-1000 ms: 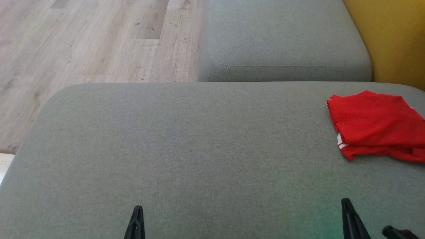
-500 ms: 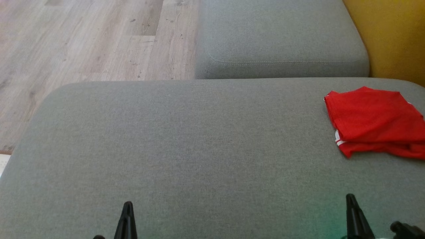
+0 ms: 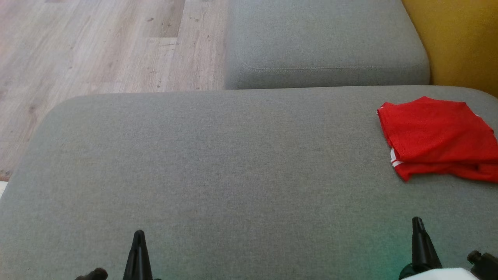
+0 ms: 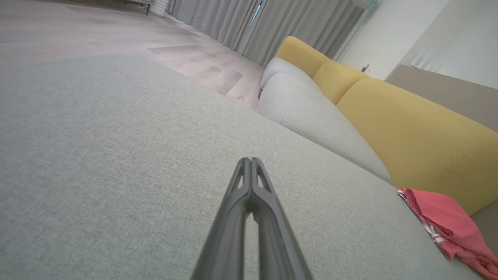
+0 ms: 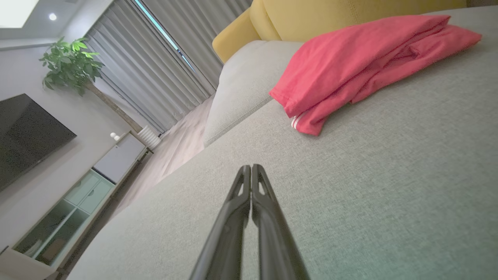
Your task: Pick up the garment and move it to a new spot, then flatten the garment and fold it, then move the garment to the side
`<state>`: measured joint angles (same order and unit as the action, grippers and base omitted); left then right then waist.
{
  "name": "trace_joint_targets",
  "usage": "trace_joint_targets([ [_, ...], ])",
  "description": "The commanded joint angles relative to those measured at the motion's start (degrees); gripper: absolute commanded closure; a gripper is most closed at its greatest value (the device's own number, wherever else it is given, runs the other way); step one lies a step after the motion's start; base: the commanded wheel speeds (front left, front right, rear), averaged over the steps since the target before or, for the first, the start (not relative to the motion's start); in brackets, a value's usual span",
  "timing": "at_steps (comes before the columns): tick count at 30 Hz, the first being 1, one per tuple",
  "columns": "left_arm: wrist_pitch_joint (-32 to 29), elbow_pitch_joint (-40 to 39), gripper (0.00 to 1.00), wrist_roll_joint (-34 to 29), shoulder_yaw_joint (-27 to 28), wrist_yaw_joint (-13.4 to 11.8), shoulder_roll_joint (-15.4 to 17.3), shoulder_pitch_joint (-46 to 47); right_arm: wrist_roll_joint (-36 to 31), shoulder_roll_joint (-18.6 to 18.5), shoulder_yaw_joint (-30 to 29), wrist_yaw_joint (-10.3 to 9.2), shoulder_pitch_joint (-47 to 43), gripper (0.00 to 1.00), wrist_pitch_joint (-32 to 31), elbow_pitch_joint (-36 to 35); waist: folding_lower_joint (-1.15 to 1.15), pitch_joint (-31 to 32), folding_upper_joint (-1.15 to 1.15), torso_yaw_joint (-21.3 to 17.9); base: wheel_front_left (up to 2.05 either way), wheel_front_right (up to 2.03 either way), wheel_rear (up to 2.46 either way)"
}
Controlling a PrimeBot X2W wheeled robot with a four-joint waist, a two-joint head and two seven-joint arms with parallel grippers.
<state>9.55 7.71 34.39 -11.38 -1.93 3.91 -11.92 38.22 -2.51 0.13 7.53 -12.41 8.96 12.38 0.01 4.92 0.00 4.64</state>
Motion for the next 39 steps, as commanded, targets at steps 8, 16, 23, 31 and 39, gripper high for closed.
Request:
trace_joint_targets([
  [8,-1.4,-0.7,1.0,6.7,2.3,1.3,0.7,4.5,6.2,-1.1,-0.3,-0.02,4.6,1.0,-1.4,-1.3,0.0,-0.5,0.0,-0.5,0.0,0.0,0.0],
  [16,-2.6,0.0,1.0,12.3,3.5,2.1,0.8,5.9,11.3,-1.2,-0.7,-0.02,6.0,1.0,-2.7,-1.0,0.0,-1.0,0.0,-0.9,0.0,0.0,0.0],
  [23,-3.8,0.7,1.0,17.8,4.7,3.0,0.9,7.2,16.4,-1.2,-1.2,-0.02,7.4,1.0,-4.0,-0.7,0.0,-1.5,0.0,-1.3,0.0,0.0,0.0],
  [31,-5.1,1.4,1.0,23.3,6.0,3.8,0.9,8.6,21.5,-1.3,-1.6,-0.02,8.9,1.0,-5.2,-0.4,0.0,-1.9,0.0,-1.7,0.0,0.0,0.0],
  [39,-6.4,2.1,1.0,28.8,7.4,4.6,0.9,10.0,26.5,-1.3,-2.1,-0.03,10.3,1.0,-6.6,-0.1,0.0,-2.4,0.0,-2.2,0.0,0.0,0.0],
])
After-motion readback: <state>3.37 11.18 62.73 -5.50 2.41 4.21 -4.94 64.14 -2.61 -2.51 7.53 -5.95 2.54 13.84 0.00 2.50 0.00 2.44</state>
